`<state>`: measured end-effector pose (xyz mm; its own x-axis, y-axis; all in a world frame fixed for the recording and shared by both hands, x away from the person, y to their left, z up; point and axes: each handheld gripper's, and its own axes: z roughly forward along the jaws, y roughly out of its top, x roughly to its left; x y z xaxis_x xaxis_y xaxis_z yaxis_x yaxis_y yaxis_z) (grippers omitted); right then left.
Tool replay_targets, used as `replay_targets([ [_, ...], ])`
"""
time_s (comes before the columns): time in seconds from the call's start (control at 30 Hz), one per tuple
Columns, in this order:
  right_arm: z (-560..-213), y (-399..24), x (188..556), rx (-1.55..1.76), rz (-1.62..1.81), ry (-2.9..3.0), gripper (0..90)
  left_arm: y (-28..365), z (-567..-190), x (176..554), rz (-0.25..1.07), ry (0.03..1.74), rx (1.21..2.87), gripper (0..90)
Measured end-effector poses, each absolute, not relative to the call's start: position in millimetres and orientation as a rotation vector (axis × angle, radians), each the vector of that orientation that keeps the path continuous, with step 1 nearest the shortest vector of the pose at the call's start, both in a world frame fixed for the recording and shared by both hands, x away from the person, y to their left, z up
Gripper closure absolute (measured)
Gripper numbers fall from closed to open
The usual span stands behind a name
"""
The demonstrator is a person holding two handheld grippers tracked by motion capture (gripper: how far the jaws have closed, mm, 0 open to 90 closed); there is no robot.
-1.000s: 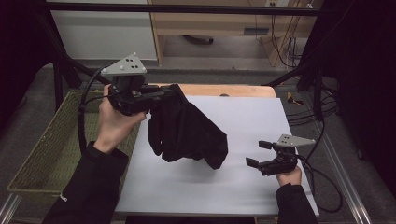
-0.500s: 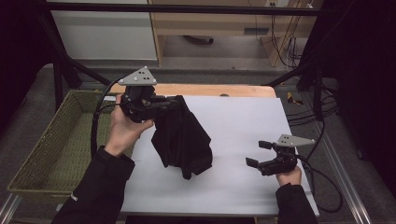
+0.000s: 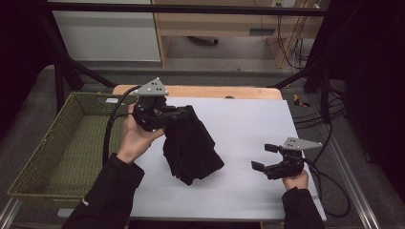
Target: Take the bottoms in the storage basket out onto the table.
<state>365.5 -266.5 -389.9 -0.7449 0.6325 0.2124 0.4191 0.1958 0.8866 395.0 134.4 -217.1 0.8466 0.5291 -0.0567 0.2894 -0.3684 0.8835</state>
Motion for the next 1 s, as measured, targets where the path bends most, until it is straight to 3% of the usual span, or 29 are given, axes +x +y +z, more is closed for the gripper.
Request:
replay_targets([
  [1.0,-390.4,-266.3,365.8,1.013,1.573,2.268,3.7,119.7,-277.5,409.0,0.220,0.643,2.011,86.5],
])
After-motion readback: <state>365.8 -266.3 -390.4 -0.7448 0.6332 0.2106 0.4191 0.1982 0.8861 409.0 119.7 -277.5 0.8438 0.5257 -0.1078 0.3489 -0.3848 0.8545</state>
